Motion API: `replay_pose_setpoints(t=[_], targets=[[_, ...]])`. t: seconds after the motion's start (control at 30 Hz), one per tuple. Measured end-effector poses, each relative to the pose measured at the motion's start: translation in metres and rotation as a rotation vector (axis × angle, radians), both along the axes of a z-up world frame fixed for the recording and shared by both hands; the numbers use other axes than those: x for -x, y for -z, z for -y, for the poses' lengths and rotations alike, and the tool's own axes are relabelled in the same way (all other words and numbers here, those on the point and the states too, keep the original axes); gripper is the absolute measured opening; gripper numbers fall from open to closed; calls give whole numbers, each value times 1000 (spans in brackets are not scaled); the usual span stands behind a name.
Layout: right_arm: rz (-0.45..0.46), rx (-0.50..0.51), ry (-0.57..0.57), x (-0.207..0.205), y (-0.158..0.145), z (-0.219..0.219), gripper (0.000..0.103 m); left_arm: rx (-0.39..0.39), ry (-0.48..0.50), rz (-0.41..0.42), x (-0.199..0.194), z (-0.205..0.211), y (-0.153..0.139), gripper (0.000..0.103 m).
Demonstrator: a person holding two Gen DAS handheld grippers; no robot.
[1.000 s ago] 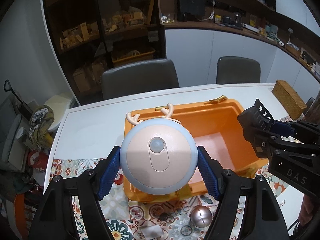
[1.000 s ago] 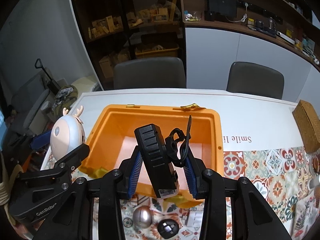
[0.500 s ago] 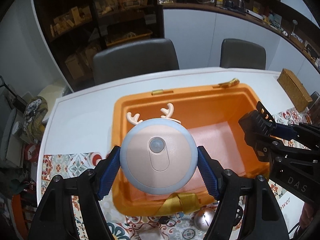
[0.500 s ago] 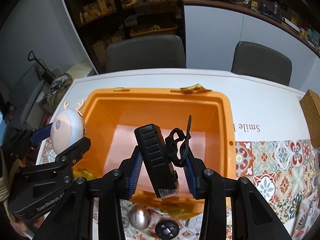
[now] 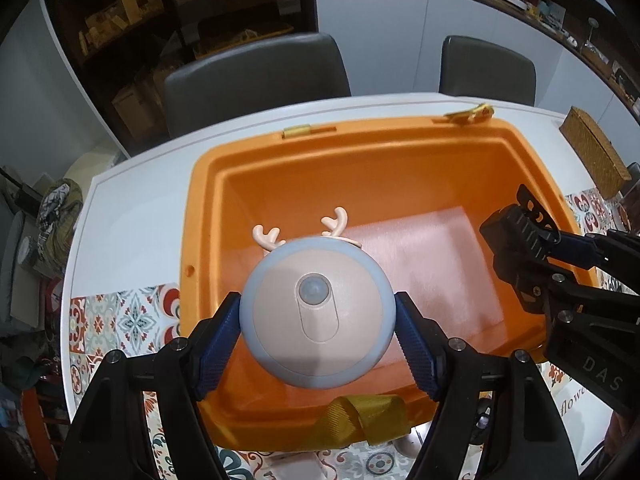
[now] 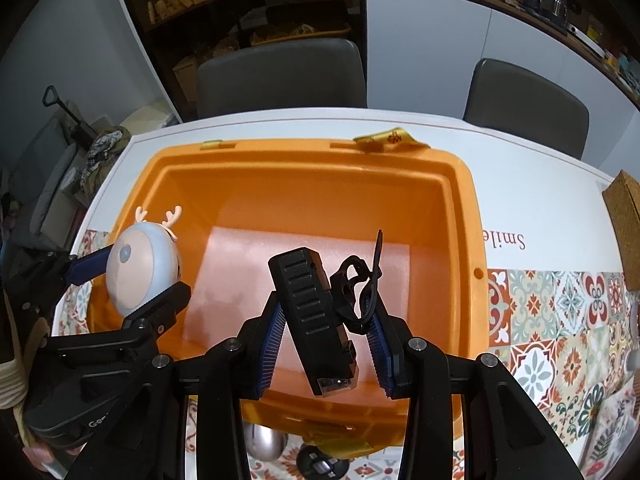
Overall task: Organize rigid objects
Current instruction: 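Open the left tool dropping the night-light while the right tool drops the flashlight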
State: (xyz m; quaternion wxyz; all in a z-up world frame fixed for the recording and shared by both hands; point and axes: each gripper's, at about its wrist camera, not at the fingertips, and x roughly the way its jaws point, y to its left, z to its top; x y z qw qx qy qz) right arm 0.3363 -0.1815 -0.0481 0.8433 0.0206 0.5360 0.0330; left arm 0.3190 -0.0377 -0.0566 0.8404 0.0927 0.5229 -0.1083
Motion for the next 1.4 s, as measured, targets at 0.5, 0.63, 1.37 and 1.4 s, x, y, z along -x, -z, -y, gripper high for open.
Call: replay_pose_setpoints(t=[0.5, 0.63, 1.37, 1.4], targets=[[-25, -2, 20, -2, 7, 6, 40, -69, -91, 82, 10, -10, -19, 91], [-23, 2, 19, -3, 8, 5, 42, -53, -115, 84, 15, -17, -25, 92], [126, -3, 64, 60, -40, 12, 56, 7, -161, 137, 73, -33, -52, 92], [135, -4, 65, 64, -42, 12, 57, 2, -166, 149, 78, -34, -55, 92]])
